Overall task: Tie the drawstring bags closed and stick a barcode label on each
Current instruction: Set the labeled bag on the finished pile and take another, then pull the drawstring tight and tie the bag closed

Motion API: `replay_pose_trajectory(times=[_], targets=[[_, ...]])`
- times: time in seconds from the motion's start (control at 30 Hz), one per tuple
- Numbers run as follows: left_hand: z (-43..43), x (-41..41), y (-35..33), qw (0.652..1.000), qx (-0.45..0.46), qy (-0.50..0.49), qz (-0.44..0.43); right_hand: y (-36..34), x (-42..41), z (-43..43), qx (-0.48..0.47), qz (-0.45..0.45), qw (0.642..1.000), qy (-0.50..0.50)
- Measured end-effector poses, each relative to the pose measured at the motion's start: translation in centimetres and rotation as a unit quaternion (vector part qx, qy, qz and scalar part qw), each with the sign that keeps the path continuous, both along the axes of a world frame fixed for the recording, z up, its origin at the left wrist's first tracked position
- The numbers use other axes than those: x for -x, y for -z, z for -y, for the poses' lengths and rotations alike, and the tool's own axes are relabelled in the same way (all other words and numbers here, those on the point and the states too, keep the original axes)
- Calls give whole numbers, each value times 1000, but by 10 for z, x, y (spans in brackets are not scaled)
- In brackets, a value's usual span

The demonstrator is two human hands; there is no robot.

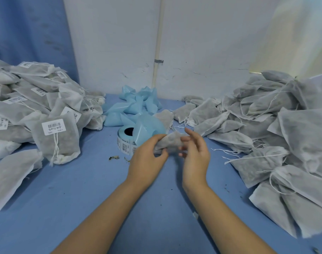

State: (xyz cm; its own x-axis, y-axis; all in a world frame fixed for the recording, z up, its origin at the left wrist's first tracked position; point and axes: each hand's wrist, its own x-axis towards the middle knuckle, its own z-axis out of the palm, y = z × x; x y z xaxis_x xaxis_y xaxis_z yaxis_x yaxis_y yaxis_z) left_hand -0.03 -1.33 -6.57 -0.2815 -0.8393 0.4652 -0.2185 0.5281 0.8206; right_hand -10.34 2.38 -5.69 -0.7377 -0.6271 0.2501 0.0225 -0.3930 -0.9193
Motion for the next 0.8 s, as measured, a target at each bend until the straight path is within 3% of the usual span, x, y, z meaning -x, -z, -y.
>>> replay_pose_trajectory(times=[0.1, 0.13, 0.2, 0.3, 0.4, 0.63, 0.8], targets=[[-3, -2, -5, 999, -20, 4, -41, 10, 5, -1, -108, -298, 947, 40], [-4, -1, -7, 998, -31, 19, -60, 14, 6, 0, -137, -354, 924, 46], [-6, 1, -9, 989, -60, 56, -121, 18, 7, 2, -171, -375, 910, 53], [-5, 4, -11, 972, -114, 68, -193, 14, 6, 1, -157, -234, 959, 17], [-4, 5, -8, 966, -170, 74, -182, 9, 6, 0, -83, -69, 994, -7], [-8, 11, 0, 955, -243, 111, -132, 4, 7, 3, -70, 117, 989, -56], [-5, 10, 3, 956, -254, 75, -123, -2, 9, 2, -17, 258, 960, -109]])
